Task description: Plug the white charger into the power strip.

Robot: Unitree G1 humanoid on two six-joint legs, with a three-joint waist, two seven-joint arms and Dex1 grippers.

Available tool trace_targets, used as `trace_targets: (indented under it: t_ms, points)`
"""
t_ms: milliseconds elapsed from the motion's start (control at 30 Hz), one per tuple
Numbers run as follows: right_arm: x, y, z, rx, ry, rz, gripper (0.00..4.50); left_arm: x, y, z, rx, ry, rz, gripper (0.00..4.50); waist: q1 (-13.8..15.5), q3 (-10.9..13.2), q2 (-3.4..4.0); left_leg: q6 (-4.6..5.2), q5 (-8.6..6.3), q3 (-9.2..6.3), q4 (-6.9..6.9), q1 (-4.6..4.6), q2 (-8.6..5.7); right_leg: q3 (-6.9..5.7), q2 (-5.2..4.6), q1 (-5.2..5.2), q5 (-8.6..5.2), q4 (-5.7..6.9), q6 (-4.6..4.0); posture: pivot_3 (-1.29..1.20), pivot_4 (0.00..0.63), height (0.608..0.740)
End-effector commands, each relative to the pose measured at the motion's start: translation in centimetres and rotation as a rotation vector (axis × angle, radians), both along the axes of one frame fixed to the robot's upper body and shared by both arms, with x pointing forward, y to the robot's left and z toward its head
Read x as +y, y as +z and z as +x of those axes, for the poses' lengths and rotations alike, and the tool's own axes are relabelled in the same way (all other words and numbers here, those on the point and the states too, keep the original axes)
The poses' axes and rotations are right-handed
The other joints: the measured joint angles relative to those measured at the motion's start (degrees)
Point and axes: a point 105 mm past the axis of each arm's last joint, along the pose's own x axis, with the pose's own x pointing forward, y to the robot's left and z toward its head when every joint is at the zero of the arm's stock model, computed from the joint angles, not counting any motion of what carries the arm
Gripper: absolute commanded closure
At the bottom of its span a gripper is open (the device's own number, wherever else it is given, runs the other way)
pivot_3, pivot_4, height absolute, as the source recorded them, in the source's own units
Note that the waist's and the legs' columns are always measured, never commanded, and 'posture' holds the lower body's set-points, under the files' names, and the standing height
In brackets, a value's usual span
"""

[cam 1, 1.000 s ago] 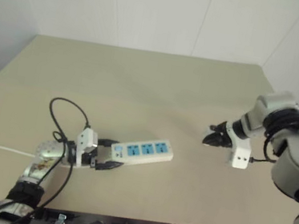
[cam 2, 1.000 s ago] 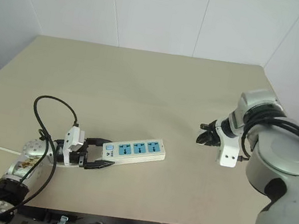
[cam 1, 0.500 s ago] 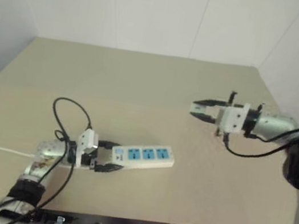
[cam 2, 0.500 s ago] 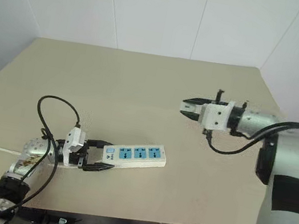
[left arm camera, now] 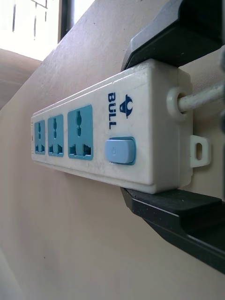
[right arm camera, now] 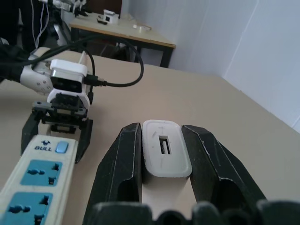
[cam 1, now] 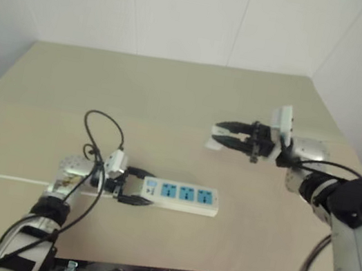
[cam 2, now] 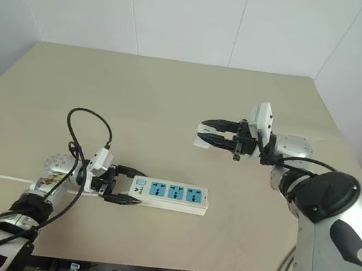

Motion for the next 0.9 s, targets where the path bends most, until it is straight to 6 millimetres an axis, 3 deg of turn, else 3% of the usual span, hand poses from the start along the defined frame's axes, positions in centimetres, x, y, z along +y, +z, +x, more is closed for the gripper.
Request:
trace_targets:
  t_ms: [33, 400, 633, 900]
  points:
    - [0.9, -0.1, -0.3, 0.078, 0.053, 0.046, 3.33, -0.4, 0.2, 0.1, -0.035, -0.013, 0.015, 1.24, 0.02, 0.00, 0.00, -0.04, 0.02, -0.01, 0.00, 0.01, 0.00, 0.00, 0.00, 0.00, 0.00, 0.01, 0.00, 0.00, 0.150, 0.740]
    - [3.1, -2.0, -0.7, 0.169, 0.118, 0.046, 3.33, -0.5, -0.2, 0.3, -0.067, 0.005, 0.050, 1.24, 0.05, 0.00, -0.01, -0.47, 0.28, -0.11, 0.00, 0.06, -0.01, -0.10, -0.02, 0.02, 0.01, 0.18, 0.00, 0.00, 0.150, 0.740]
    - [4.5, -2.7, -1.2, 0.139, 0.147, 0.067, 3.33, -0.6, -0.1, 0.6, -0.067, 0.018, 0.050, 1.24, 0.06, 0.01, -0.02, -0.49, 0.29, -0.14, 0.00, 0.03, -0.02, -0.13, -0.03, 0.02, 0.02, 0.17, 0.01, 0.00, 0.150, 0.740]
    - [6.0, -4.9, -2.0, 0.107, 0.164, 0.041, 3.33, -0.7, -0.2, 0.8, -0.068, 0.021, 0.060, 1.24, 0.04, 0.00, -0.04, -0.51, 0.30, -0.17, 0.00, 0.05, -0.03, -0.15, -0.04, 0.06, 0.02, 0.17, 0.02, 0.00, 0.150, 0.740]
